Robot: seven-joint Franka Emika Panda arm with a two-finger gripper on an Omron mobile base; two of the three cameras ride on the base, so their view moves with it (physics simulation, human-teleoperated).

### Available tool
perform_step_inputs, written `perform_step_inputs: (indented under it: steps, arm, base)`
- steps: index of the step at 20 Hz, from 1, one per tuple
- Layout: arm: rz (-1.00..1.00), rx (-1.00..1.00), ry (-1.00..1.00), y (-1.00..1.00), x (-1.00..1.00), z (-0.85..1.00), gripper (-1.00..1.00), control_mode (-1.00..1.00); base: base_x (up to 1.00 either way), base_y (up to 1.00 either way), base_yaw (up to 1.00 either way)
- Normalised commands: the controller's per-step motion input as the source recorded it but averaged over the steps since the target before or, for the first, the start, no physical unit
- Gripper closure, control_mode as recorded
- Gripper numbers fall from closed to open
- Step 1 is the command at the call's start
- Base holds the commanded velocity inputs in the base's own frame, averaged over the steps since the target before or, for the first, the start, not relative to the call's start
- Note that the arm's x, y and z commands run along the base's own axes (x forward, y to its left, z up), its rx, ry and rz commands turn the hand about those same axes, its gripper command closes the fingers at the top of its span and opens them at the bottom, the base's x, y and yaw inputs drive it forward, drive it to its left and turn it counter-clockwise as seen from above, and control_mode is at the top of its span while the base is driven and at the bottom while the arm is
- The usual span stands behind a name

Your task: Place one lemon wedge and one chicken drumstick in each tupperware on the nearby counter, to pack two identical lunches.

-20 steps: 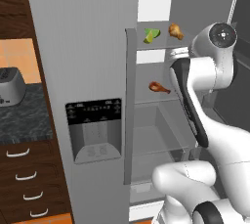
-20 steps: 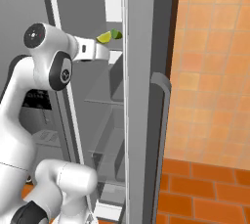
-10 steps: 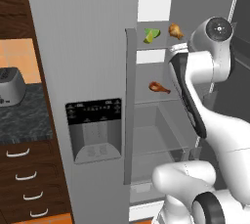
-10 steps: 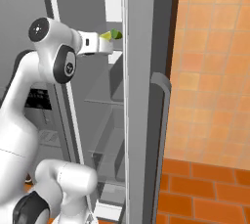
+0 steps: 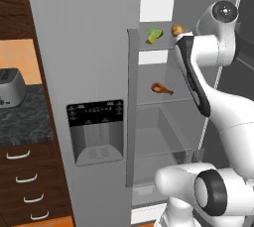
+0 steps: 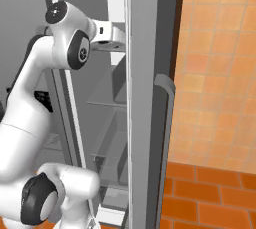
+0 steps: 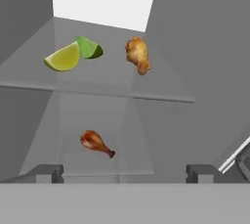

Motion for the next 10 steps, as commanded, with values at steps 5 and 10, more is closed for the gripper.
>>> perform_step_inputs:
  steps: [5,10]
  arm:
    - [0.05,0.0,0.06,-0.11,0.59,0.0,-1.0,-1.0]
    - [0.06,0.0,0.11,-0.06,0.58,0.0,-1.0,-1.0]
  base:
    - [0.0,0.0,0.0]
    - [0.0,0.0,0.0]
